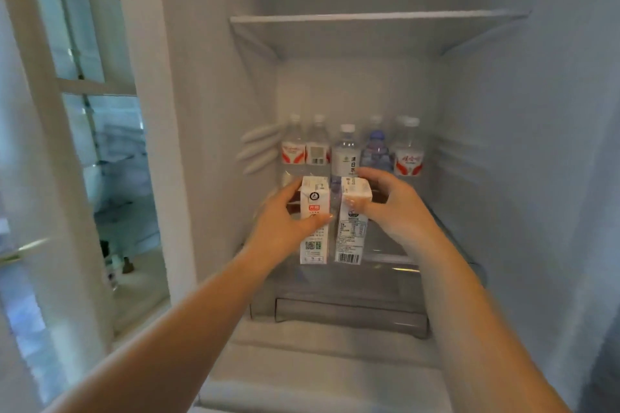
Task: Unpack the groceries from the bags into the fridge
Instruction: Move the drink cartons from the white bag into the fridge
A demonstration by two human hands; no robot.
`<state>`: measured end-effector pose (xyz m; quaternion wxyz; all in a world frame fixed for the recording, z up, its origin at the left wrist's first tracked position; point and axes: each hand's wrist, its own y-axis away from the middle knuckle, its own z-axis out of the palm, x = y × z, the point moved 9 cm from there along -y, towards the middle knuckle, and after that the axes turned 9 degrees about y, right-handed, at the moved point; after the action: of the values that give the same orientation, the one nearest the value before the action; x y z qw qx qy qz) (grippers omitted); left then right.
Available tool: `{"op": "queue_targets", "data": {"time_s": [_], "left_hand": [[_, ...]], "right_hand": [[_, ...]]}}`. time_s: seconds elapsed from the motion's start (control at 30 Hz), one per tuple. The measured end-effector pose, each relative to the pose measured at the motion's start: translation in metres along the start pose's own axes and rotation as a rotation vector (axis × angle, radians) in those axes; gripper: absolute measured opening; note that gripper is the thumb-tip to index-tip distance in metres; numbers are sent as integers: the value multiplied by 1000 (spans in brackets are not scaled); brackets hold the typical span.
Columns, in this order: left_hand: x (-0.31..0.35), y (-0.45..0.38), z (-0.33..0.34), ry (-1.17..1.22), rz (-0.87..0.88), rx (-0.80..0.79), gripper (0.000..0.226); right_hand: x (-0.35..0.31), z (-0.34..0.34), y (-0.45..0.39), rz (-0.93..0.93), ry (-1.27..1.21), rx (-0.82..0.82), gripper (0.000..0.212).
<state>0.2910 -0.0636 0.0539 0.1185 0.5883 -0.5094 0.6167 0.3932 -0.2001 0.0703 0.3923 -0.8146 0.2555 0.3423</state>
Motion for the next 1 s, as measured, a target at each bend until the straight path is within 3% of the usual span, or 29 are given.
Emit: {"op": "queue_targets", "data": {"time_s": [0.17, 0.3, 0.47, 0.73, 1.0], "left_hand": [[-24, -52, 38, 26, 14, -87, 61], [-39, -85, 74, 43, 27, -140, 59], [-52, -114, 115, 81, 22, -189, 64], [-76, -123, 145, 142, 28, -222, 66], [-85, -104, 145, 230, -18, -297, 57]], "right_hand": [[31, -15, -35, 32, 26, 35, 44], [57, -34, -52, 97, 49, 80, 58], [81, -53, -60, 153, 20, 109, 50], [113, -60, -57, 227, 59, 156, 55], [128, -48, -37, 226, 85, 252, 43]]}}
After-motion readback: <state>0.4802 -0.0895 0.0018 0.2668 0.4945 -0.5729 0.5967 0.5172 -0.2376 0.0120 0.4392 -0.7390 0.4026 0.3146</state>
